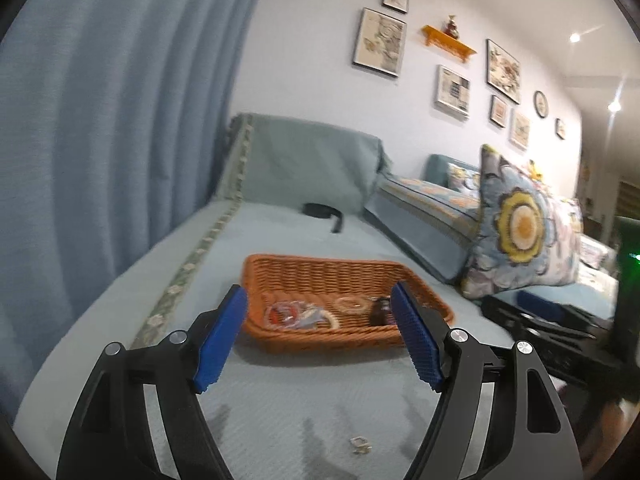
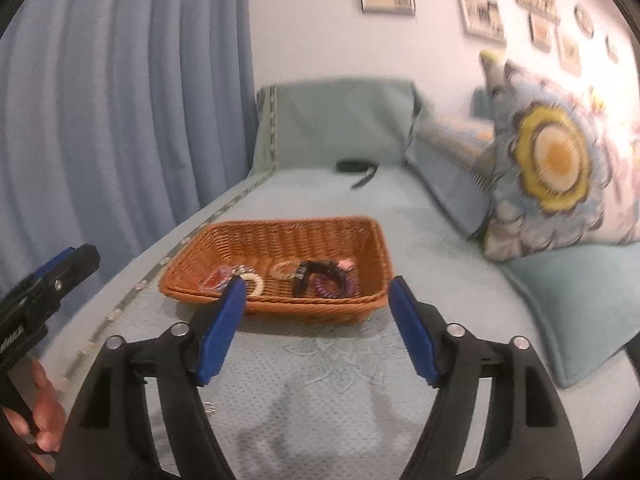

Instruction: Organize jewelry

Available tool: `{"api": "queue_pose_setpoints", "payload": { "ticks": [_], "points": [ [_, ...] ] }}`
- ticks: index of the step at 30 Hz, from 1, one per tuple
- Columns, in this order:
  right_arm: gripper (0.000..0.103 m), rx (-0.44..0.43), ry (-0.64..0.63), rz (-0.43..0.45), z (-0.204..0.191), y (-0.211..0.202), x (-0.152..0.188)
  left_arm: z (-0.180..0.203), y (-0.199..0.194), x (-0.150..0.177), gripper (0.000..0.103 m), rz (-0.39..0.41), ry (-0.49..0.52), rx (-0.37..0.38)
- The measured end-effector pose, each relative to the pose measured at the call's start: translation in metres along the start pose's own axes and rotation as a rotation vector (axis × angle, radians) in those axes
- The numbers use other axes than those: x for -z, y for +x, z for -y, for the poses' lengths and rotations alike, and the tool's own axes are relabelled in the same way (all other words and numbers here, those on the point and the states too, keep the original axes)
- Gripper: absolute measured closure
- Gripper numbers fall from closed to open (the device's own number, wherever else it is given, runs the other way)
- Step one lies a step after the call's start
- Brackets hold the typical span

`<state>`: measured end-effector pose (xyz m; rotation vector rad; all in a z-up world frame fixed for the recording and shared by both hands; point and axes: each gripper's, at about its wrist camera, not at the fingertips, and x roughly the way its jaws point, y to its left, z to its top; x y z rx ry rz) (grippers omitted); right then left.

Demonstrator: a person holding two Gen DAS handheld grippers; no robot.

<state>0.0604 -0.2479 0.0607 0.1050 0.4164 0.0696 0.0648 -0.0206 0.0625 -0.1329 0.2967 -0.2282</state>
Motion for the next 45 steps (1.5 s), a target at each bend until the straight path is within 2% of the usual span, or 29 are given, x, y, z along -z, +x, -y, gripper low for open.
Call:
{"api": "queue_pose_setpoints", "payload": {
  "ticks": [3,5,7,10,12,14,15,17,29,45],
  "points": [
    [0.031,0.007,-0.012,0.066,-0.001,-0.006,0.021,0.003,-0.004,0.015,0.031,0.058,0.021,-0.08],
    [0.031,0.021,-0.016,0.076,0.0,-0.004,0.032,0.007,-0.001,0.022,0.031,0.071,0.064,-0.131],
    [0.031,0.025,-0.008,0.064,0.003,0.0,0.041,0.008,0.002,0.029,0.028,0.077,0.082,-0.152],
    [0.031,0.044,-0.006,0.04,0.006,0.008,0.051,0.01,0.009,0.039,0.022,0.057,0.084,-0.152],
    [0.031,0.039,-0.002,0.049,0.005,0.006,0.051,0.011,0.016,0.044,0.022,0.022,0.096,-0.154],
    [0.031,0.047,-0.007,0.06,0.005,0.005,0.052,0.011,0.017,0.044,0.02,0.023,0.1,-0.159],
    [0.031,0.048,-0.011,0.06,0.003,0.006,0.053,0.012,0.016,0.045,0.015,0.029,0.099,-0.163],
    [0.031,0.058,-0.019,0.068,0.002,0.006,0.053,0.012,0.017,0.047,0.012,0.03,0.098,-0.18],
    [0.02,0.07,0.003,0.074,0.004,0.007,0.054,0.012,0.018,0.047,0.011,0.024,0.109,-0.192],
    [0.02,0.072,0.004,0.066,0.004,0.008,0.054,0.011,0.02,0.047,0.009,0.026,0.105,-0.198]
  ]
}}
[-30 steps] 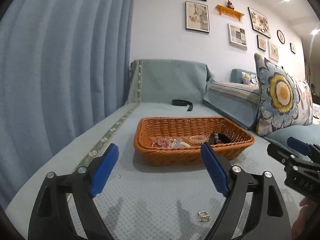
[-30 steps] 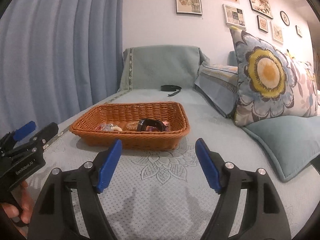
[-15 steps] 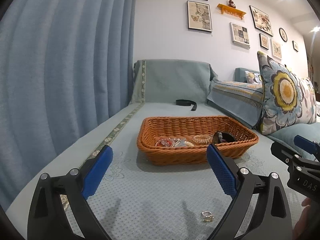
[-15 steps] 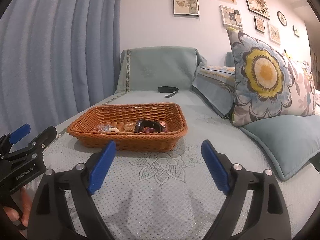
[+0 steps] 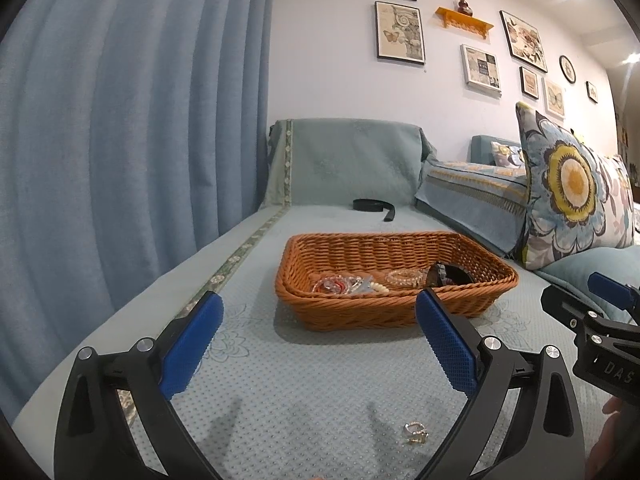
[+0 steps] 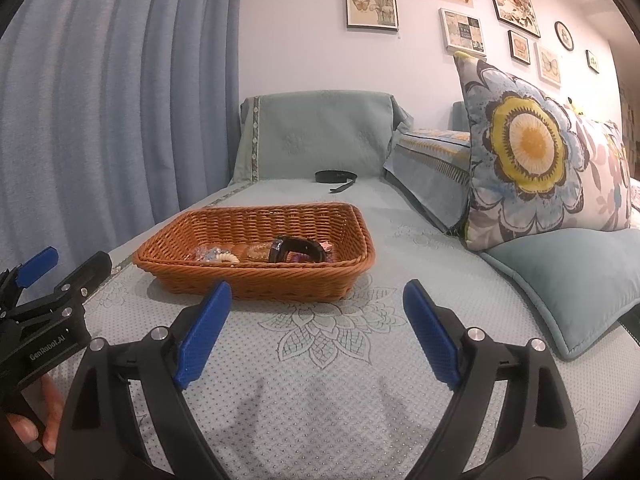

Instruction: Organize jewelry

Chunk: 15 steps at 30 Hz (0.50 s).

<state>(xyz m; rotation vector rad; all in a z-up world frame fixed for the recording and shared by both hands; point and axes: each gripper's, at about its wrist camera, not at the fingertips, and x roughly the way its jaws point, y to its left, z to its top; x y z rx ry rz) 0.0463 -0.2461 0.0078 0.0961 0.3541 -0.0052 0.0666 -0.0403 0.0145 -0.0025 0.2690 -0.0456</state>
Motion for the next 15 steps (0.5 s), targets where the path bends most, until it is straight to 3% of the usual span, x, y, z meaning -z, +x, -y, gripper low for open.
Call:
{"api": "queue_pose_setpoints", "payload": {
  "ticks": [15],
  "points": [
    [0.02,0.001,-0.002,-0.003,0.0,0.0012,0.0008,-0.0034,0.0003,-0.0021,0.009,-0.01,-0.01,0.003]
  ]
}}
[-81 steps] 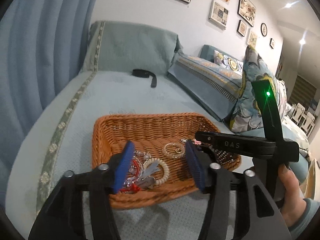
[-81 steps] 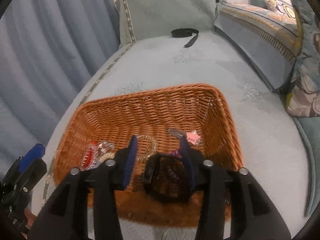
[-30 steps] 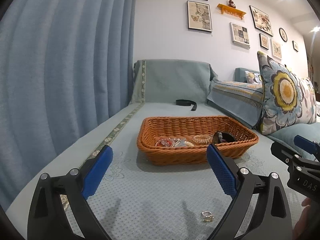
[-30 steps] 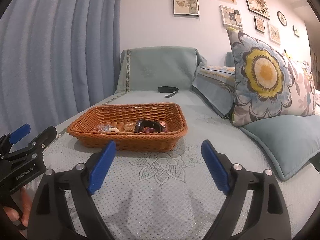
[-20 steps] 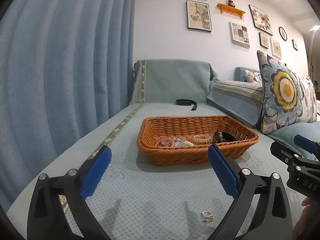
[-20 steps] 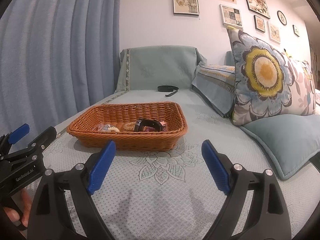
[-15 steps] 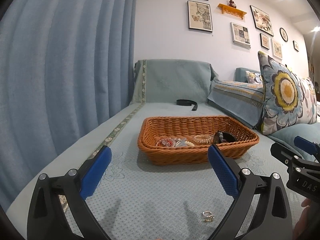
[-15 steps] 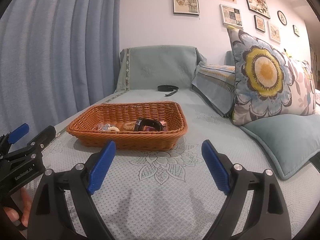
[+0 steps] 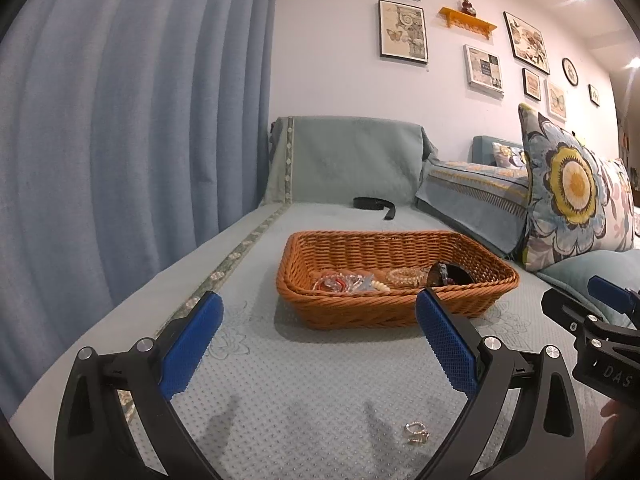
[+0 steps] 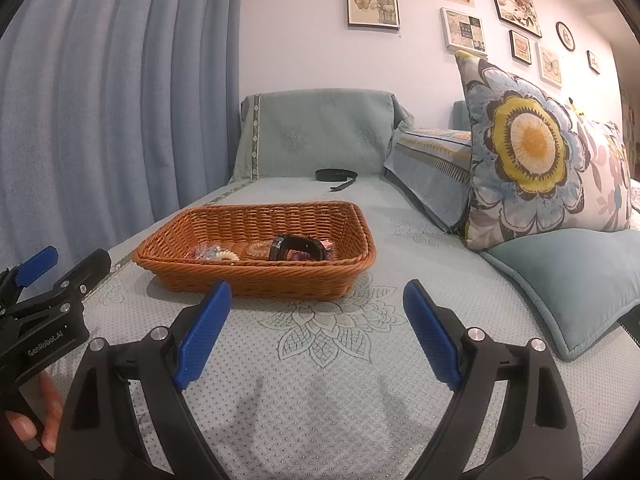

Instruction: Organize jewelry

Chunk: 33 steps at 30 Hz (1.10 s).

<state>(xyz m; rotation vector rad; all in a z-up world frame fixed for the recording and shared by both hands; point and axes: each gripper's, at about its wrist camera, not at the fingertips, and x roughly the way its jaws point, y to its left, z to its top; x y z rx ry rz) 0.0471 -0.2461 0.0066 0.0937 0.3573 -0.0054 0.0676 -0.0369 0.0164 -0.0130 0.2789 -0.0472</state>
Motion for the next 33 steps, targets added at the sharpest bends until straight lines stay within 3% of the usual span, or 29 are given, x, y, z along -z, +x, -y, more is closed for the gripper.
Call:
{"api": "queue_pose_setpoints", "payload": {
  "ticks": [33],
  "points": [
    [0.015,0.004,-0.015,0.0,-0.0004,0.0,0.0009,0.002,-0.0013,0.0018,0.008,-0.004,0.011,-0.002]
  ]
}}
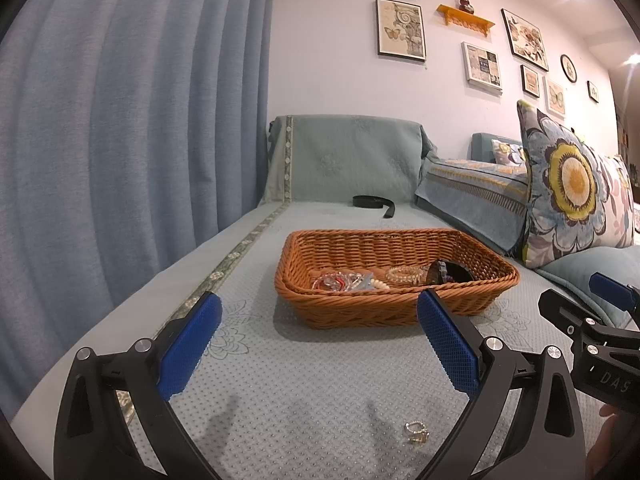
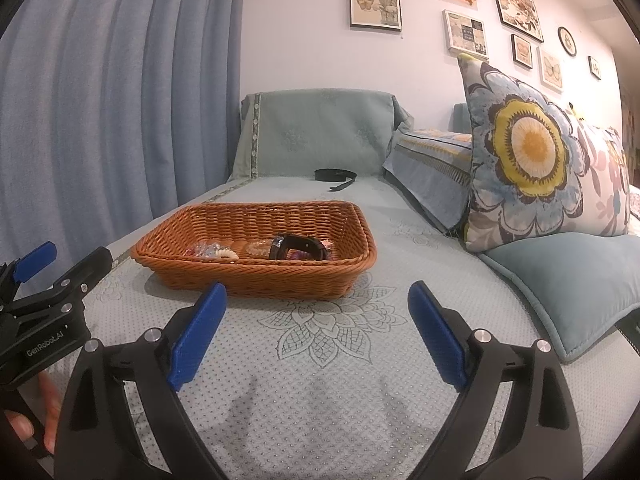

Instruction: Organize jewelry

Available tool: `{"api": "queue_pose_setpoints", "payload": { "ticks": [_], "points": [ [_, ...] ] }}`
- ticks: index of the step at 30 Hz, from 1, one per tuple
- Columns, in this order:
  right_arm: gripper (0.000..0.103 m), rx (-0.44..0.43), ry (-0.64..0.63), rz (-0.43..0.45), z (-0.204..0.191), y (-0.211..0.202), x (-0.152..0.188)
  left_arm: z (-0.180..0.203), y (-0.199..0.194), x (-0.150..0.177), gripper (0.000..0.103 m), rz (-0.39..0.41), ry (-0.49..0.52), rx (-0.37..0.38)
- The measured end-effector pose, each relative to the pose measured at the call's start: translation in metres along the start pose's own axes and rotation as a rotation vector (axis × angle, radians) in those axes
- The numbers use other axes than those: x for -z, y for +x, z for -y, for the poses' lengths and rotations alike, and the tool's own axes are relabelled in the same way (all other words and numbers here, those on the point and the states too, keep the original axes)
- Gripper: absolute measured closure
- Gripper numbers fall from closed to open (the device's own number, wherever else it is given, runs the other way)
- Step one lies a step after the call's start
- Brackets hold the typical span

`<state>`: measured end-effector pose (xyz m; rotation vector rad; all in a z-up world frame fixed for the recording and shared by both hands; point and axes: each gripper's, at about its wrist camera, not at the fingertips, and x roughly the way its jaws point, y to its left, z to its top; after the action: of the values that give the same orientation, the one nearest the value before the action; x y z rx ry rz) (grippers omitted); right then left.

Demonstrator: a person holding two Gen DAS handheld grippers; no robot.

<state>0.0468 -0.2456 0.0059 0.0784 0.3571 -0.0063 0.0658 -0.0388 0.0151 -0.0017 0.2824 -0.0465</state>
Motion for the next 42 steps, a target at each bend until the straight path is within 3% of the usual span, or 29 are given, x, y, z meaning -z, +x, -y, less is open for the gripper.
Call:
{"api": "queue_pose_setpoints", "payload": {
  "ticks": [42],
  "points": [
    [0.015,0.0,-0.002,-0.002,-0.0006,0.0,-0.0003,-0.0031,0.0059,0.0015,0.008,-0.014,-0.017,-0.003]
  ]
}}
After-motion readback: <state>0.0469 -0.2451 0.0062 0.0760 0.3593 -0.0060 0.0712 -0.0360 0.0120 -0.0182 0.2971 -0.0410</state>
